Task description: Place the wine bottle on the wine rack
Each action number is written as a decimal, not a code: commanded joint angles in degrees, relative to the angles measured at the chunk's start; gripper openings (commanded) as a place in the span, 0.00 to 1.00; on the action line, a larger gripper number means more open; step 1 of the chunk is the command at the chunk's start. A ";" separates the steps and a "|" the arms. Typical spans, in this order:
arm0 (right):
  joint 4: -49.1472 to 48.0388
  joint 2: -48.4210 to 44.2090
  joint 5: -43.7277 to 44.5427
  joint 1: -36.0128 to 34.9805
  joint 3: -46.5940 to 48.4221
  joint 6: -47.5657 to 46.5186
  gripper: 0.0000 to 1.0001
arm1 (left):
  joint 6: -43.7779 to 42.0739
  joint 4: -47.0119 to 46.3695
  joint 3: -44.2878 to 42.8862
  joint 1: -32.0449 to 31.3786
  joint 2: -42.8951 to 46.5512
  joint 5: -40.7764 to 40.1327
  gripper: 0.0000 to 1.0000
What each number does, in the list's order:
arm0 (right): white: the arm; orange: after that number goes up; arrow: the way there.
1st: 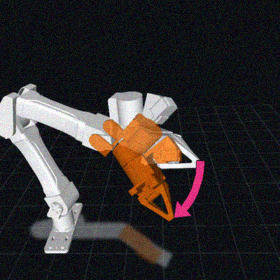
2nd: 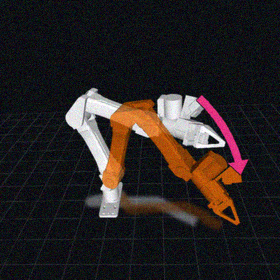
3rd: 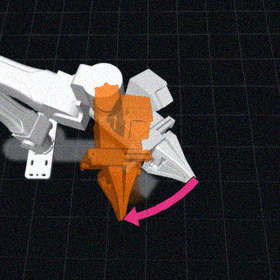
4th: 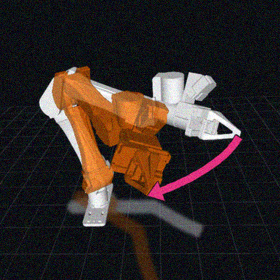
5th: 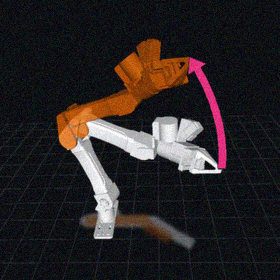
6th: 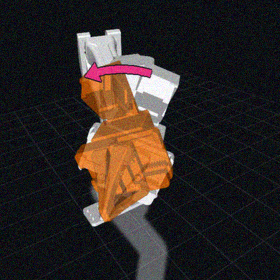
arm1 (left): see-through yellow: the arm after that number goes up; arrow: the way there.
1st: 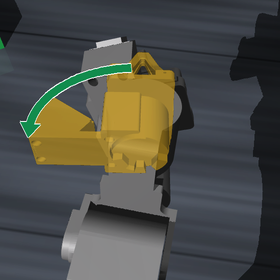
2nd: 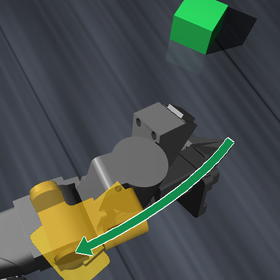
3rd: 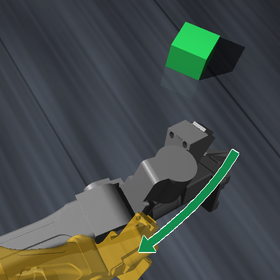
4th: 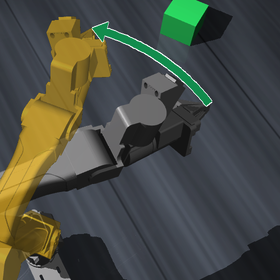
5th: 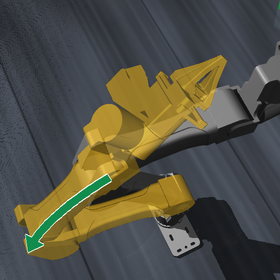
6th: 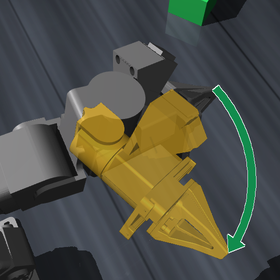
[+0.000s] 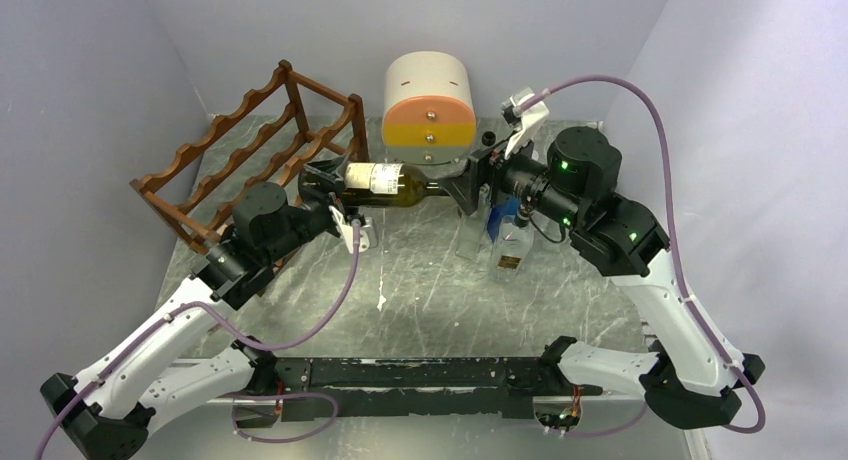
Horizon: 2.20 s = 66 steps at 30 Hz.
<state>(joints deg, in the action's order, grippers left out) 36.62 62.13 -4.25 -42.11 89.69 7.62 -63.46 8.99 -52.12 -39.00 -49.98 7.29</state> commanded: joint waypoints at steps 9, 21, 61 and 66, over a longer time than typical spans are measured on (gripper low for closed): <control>9.15 0.63 -5.44 -0.23 -3.07 -12.89 0.85 | -14.21 -8.03 0.08 -0.17 2.64 1.14 0.07; 14.01 8.76 -19.08 -1.66 -4.73 -19.03 0.75 | -18.38 -3.43 0.53 -0.24 2.90 5.88 0.07; 9.24 12.99 -14.71 -8.08 -9.53 -13.70 0.32 | -9.20 -1.35 -5.32 -0.26 -0.16 2.99 0.07; 3.14 9.98 -3.92 -8.21 -10.53 -10.27 0.00 | -3.10 2.04 -7.92 -0.24 -1.08 2.76 0.30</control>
<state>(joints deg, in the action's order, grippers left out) 47.64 74.17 -16.01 -49.32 80.93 -4.91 -78.61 20.56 -53.12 -39.00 -51.77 9.04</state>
